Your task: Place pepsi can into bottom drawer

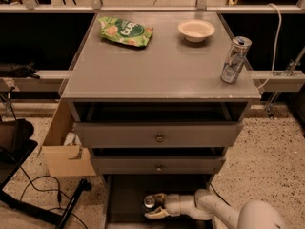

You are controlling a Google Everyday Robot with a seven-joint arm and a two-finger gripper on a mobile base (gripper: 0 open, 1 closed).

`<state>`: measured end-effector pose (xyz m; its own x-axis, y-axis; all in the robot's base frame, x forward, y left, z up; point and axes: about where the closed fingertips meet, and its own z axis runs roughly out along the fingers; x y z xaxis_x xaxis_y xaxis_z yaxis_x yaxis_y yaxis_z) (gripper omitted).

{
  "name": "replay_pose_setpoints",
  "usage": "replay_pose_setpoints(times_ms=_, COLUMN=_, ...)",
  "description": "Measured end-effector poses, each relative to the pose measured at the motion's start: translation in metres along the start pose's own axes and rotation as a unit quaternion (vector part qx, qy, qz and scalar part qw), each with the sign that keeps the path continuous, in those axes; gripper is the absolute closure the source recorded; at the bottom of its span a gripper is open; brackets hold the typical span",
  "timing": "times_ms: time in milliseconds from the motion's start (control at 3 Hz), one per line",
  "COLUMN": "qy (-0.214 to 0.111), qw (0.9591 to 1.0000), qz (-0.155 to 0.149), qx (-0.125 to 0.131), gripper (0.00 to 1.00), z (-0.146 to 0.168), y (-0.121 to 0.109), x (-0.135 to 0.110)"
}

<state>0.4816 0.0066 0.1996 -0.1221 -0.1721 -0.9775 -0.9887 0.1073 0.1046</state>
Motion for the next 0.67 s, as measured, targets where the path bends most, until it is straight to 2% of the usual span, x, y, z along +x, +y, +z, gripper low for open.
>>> replay_pose_setpoints(times_ms=333, qy=0.000, qw=1.0000, qz=0.000, qx=0.000, gripper=0.00, z=0.0001, y=0.0001, x=0.0000)
replay_pose_setpoints(times_ms=667, qy=0.000, qw=1.0000, qz=0.000, qx=0.000, gripper=0.00, z=0.0001, y=0.0001, x=0.0000)
